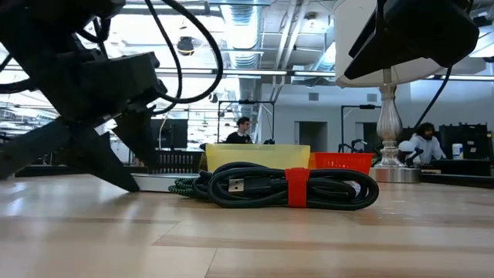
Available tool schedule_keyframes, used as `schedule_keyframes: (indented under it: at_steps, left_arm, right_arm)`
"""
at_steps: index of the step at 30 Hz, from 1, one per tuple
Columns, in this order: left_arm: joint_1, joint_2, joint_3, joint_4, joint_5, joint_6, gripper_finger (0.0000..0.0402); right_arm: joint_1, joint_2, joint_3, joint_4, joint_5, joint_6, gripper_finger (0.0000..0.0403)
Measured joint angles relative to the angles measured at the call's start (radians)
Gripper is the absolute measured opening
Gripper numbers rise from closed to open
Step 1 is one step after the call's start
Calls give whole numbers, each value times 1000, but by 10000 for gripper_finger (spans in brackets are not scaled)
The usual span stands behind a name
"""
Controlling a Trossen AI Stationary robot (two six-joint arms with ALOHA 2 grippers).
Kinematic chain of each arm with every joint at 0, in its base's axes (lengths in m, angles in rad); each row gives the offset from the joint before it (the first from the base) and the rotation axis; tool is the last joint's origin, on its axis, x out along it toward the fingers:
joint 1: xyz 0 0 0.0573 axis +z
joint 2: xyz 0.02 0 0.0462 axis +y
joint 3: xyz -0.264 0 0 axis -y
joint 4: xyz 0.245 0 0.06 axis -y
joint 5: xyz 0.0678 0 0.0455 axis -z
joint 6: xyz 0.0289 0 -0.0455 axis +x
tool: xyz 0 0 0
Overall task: Pick and place items into bin
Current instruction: Put the card reader box into the black bin
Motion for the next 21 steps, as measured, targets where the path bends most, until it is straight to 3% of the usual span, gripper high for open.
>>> schedule_keyframes:
  at_steps: [3, 6, 12, 21]
  left_arm:
    - [16, 57, 7, 69, 5, 15, 196]
    - [22, 102, 8, 143, -13, 13, 166]
    - [24, 138, 6, 240, -6, 11, 24]
    - [-6, 152, 6, 263, -53, -71, 3]
  right_arm:
    - [0, 0, 0, 2, 0, -1, 244]
    - [0, 0, 0, 10, 0, -13, 244]
    - [0, 0, 0, 24, 0, -26, 244]
    - [0, 0, 0, 29, 0, -29, 244]
